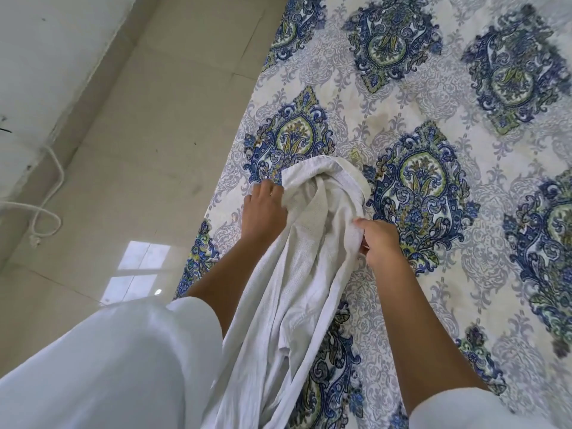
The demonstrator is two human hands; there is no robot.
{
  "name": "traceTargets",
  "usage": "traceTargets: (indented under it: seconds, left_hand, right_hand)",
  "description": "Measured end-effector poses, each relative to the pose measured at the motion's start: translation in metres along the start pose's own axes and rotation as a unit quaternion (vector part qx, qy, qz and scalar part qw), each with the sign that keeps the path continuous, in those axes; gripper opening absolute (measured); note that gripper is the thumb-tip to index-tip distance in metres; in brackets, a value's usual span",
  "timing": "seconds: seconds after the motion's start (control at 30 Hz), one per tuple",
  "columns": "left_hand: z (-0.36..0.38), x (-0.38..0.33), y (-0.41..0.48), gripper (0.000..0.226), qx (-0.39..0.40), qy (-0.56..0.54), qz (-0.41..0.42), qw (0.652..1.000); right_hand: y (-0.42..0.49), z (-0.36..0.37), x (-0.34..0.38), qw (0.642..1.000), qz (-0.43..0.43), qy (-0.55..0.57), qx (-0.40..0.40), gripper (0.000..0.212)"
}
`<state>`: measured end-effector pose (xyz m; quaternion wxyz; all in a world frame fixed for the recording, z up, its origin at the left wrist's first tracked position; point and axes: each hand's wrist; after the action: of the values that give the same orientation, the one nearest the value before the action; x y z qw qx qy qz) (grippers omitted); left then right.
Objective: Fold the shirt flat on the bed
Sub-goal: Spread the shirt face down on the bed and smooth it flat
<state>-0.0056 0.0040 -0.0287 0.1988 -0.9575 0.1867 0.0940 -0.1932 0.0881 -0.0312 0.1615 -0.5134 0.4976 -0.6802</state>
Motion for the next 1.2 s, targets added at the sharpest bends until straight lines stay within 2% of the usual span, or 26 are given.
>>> traceTargets:
  seconds: [0.03,0.1,0.17,0.23,0.3,0.33,0.37,0.43,0.47,0.5,0.57,0.63,0.7,0.73,0.87,0.97,1.03,1.13,1.17,1.2]
  left_hand:
    - [0.002,-0.003,-0.001,0.031,-0.006,0.011,0.035,0.999]
    - [0.009,-0.013,-0.002,0.035,0.053,0.038,0.072,0.995]
    - [0.017,-0.021,0.002,0.042,0.140,0.044,0.041,0.988]
    - [0.020,-0.027,0.008,0.034,0.173,-0.023,-0.007,0.985]
    - [0.017,-0.033,0.011,0.014,0.150,-0.197,-0.058,0.967]
    - [0.014,-0.033,0.011,0.010,0.134,-0.324,-0.093,0.932]
    - [0.010,-0.030,0.011,0.017,0.109,-0.456,-0.130,0.874]
    - [-0.003,-0.018,0.008,0.025,0.066,-0.661,-0.169,0.728]
    - [-0.012,-0.010,0.007,0.025,0.078,-0.710,-0.175,0.678]
    - [-0.020,-0.002,0.007,0.023,0.111,-0.723,-0.174,0.659]
    - [-0.038,0.009,0.008,0.014,0.200,-0.684,-0.157,0.684]
    - [-0.057,0.019,0.006,0.009,0.268,-0.614,-0.135,0.730]
    - [-0.082,0.026,-0.002,0.012,0.285,-0.533,-0.104,0.790]
    - [-0.095,0.029,-0.007,0.013,0.277,-0.516,-0.092,0.806]
    - [-0.152,0.044,-0.049,0.016,0.242,-0.563,-0.049,0.789]
    - [-0.188,0.046,-0.090,0.021,0.235,-0.553,-0.003,0.799]
    - [-0.209,0.046,-0.120,0.018,0.234,-0.522,0.016,0.820]
    - [-0.244,0.044,-0.165,0.011,0.236,-0.458,0.059,0.855]
    - [-0.259,0.043,-0.184,0.012,0.245,-0.438,0.072,0.862]
    - [-0.273,0.043,-0.202,0.024,0.253,-0.414,0.084,0.870]
  right_hand:
    - [0.000,0.000,-0.002,1.000,0.003,0.008,0.006,0.017]
    - [-0.002,-0.001,-0.004,0.999,0.012,0.025,0.025,0.010]
    - [-0.003,-0.002,-0.005,0.998,0.014,0.040,0.053,0.004]
    - [-0.005,-0.004,-0.004,0.995,0.006,0.064,0.078,0.008]
    - [-0.006,-0.007,-0.003,0.993,0.003,0.086,0.076,0.011]
    - [-0.005,-0.009,-0.004,0.993,0.002,0.095,0.068,0.013]
    - [-0.005,-0.012,-0.005,0.993,0.002,0.102,0.061,0.016]
    - [-0.005,-0.016,-0.007,0.992,-0.003,0.106,0.065,0.016]
    - [-0.006,-0.017,-0.009,0.992,-0.005,0.107,0.070,0.013]
    - [-0.007,-0.018,-0.010,0.991,-0.009,0.108,0.075,0.011]
    - [-0.014,-0.018,-0.010,0.990,-0.020,0.110,0.088,0.010]
    - [-0.025,-0.021,-0.007,0.987,-0.030,0.114,0.107,0.010]
    - [-0.041,-0.029,-0.001,0.983,-0.031,0.122,0.136,0.011]
    - [-0.048,-0.036,0.003,0.981,-0.031,0.119,0.150,0.010]
    - [-0.095,-0.061,0.012,0.973,-0.030,0.109,0.202,0.003]
    - [-0.137,-0.069,0.012,0.954,-0.068,0.145,0.254,0.043]
    - [-0.170,-0.069,0.010,0.942,-0.109,0.148,0.281,0.053]
    - [-0.223,-0.067,0.011,0.940,-0.156,0.134,0.273,0.041]
    - [-0.244,-0.068,0.011,0.943,-0.173,0.107,0.263,0.034]
    - [-0.263,-0.070,0.014,0.948,-0.184,0.069,0.250,0.027]
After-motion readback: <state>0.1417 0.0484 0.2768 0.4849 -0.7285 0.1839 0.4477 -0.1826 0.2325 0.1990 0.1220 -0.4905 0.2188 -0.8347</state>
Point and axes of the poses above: each hand's wrist, its own y-axis towards the middle knuckle, its own z-axis out of the palm, x = y × z, and after that the axes turned 13 degrees about x, right-handed
